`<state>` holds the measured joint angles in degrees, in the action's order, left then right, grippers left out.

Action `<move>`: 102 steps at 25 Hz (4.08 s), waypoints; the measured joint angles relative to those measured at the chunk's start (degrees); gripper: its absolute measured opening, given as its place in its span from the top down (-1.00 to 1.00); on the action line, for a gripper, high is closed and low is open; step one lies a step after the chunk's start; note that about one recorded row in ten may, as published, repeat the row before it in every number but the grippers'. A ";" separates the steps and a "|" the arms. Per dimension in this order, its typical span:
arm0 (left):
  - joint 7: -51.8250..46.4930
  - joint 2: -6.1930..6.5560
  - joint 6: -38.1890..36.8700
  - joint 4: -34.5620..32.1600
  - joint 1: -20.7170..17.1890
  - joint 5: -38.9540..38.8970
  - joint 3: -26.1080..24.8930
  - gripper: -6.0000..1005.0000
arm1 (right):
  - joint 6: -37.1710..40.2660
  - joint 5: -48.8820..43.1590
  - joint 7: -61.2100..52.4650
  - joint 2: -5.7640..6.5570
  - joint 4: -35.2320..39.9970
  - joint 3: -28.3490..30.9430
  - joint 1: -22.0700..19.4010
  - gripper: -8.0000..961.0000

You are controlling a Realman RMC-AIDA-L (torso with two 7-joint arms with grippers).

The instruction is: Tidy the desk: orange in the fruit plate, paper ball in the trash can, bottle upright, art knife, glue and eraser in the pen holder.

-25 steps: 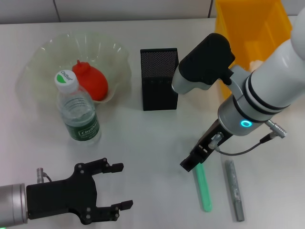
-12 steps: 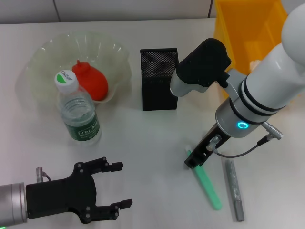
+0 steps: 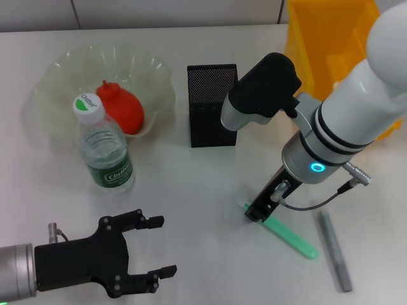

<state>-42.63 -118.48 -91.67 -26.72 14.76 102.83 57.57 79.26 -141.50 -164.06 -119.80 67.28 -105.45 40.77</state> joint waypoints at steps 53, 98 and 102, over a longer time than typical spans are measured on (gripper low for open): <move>0.32 0.00 0.19 0.31 -0.09 0.00 -0.01 -0.60 | -21.07 91.00 109.90 -0.07 -43.40 20.80 0.38 0.54; -0.23 0.09 1.45 0.62 0.38 0.00 0.21 -0.60 | 15.61 -8.77 21.57 0.41 10.36 21.29 -2.06 -0.46; -0.24 0.09 1.44 0.62 0.32 0.00 0.17 -0.60 | 13.38 -8.77 22.05 0.40 7.21 20.45 -0.95 -0.46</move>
<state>-42.87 -118.39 -90.23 -26.10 15.08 102.83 57.74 92.64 -150.28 -142.01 -119.40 74.49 -85.01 39.82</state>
